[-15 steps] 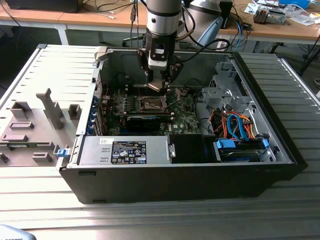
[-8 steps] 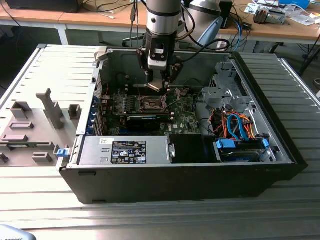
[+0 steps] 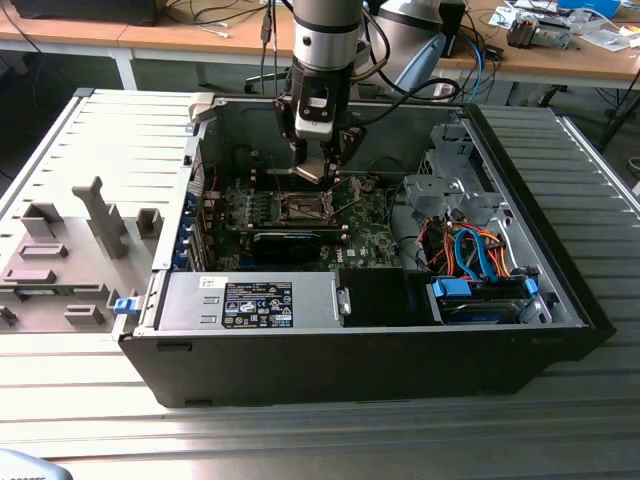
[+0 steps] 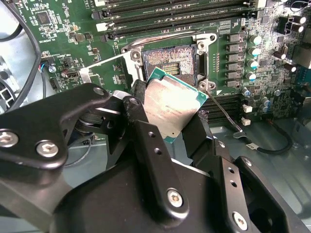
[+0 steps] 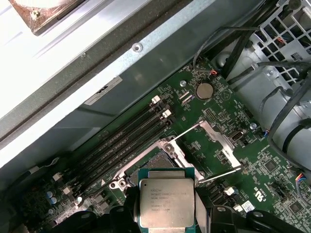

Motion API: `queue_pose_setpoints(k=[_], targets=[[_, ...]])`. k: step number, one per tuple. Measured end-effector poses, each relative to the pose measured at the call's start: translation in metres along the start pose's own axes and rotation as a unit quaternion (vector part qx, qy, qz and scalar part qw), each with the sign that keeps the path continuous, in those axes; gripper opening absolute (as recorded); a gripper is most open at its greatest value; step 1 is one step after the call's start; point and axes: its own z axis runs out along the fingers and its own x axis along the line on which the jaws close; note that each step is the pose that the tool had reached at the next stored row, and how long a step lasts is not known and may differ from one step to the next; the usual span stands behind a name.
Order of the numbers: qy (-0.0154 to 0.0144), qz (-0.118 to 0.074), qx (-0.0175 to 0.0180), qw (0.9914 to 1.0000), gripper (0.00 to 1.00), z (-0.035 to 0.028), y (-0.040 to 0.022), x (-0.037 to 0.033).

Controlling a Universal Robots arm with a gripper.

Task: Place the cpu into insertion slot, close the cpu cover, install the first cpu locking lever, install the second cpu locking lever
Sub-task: 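Place the cpu into insertion slot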

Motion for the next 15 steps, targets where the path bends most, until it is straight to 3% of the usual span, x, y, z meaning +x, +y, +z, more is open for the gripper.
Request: queue_pose_setpoints(k=[15], targets=[[-0.0002,0.008,-0.0002,0.99997,0.55,0.0000,0.0000,0.0000]])
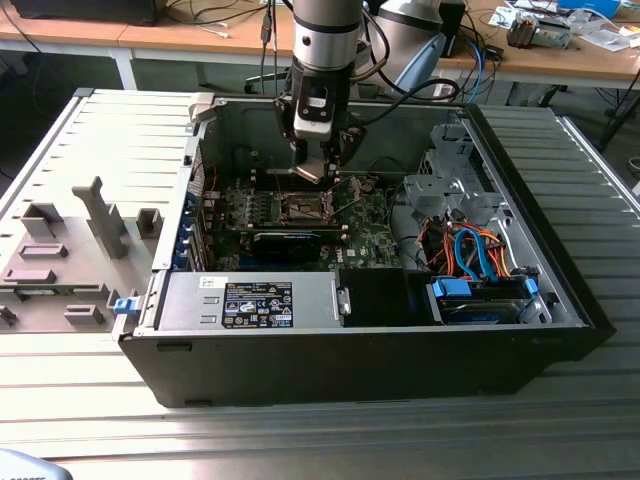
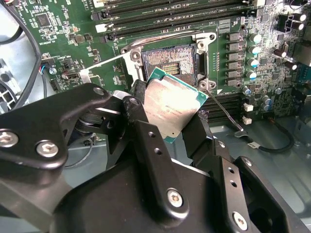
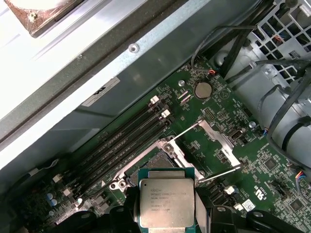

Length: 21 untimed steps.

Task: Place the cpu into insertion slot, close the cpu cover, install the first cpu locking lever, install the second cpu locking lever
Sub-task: 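Place the cpu into insertion slot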

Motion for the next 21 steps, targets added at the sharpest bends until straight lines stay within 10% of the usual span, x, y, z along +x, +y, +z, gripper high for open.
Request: queue_pose_setpoints(k=[21], targets=[[-0.0003,0.009,-0.0002,0.99996,0.55,0.0000,0.0000,0.0000]])
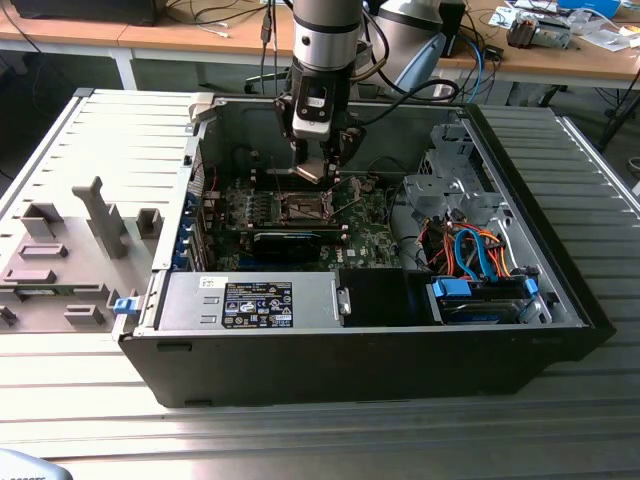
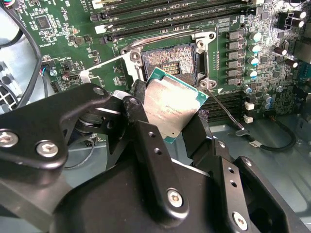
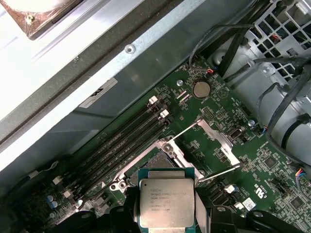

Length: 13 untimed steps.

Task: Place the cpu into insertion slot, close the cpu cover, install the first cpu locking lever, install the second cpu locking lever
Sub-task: 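Place the cpu into insertion slot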

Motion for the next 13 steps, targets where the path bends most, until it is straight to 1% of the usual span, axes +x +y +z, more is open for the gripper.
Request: queue_pose_setpoints(k=[13], targets=[[-0.0001,0.005,-0.0001,0.99999,0.55,0.0000,0.0000,0.0000]])
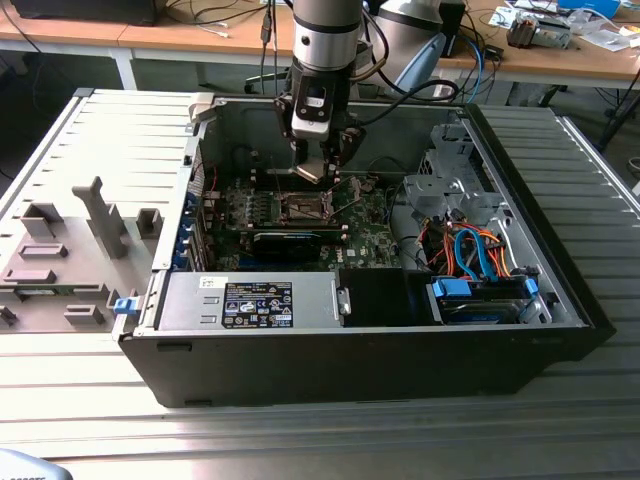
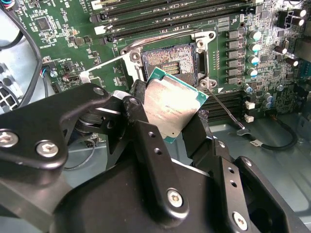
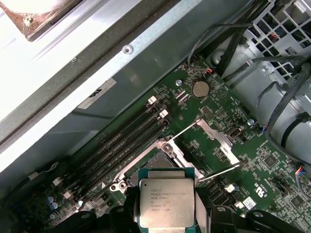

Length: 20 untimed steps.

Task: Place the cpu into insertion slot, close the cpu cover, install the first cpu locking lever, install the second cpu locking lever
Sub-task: 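Place the cpu into insertion slot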

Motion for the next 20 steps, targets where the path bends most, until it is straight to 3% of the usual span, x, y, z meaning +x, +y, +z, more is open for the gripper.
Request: queue_pose_setpoints(k=[20], targets=[[-0.0004,0.011,-0.0001,0.99994,0.55,0.0000,0.0000,0.0000]])
